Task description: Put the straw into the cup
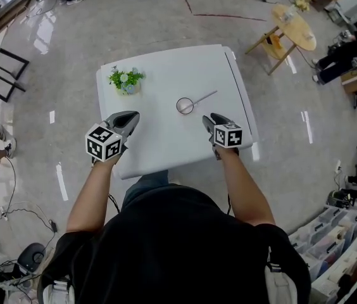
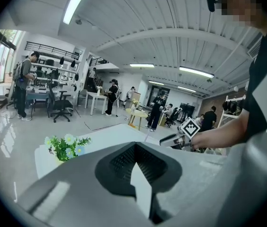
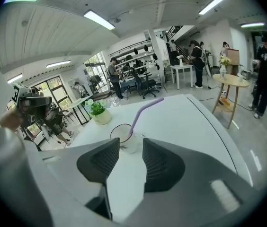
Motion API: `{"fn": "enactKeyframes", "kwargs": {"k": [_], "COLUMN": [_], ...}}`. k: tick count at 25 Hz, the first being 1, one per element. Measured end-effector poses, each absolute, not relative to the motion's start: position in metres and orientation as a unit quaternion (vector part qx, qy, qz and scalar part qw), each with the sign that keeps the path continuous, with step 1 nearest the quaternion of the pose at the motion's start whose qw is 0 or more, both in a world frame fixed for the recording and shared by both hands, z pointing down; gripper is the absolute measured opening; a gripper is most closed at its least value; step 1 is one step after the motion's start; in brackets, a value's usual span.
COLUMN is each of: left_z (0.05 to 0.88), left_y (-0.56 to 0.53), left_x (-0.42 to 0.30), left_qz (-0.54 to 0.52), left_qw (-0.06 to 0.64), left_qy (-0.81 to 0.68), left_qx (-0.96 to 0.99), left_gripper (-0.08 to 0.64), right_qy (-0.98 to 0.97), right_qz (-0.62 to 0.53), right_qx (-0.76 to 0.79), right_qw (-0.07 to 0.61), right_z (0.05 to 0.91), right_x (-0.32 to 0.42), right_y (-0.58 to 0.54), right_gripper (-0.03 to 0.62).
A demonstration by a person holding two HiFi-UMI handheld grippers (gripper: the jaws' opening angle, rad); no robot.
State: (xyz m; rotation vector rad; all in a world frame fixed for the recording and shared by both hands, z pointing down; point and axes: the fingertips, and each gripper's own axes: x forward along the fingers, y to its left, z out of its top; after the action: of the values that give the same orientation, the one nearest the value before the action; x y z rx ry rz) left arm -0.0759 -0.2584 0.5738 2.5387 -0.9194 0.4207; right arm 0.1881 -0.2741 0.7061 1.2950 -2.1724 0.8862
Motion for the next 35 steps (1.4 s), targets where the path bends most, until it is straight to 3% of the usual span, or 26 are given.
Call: {"fn": "enactKeyframes", "kwargs": {"k": [35], "left_z": [0.519], "left_y": [-0.175], "left_x": [-0.042], "left_qz": [0.132], "left_qw": [0.153], "left_qy": [-0.302], "left_qx": [0.932], "left_gripper": [0.000], "right_qy": [-0.809], "right_qz": [0.269], "right_qx": [0.491], "right_qw": [0.180], "right_z": [0.610], "right_x": [0.202], "right_y": [-0.176], "right_gripper": [0.141]}}
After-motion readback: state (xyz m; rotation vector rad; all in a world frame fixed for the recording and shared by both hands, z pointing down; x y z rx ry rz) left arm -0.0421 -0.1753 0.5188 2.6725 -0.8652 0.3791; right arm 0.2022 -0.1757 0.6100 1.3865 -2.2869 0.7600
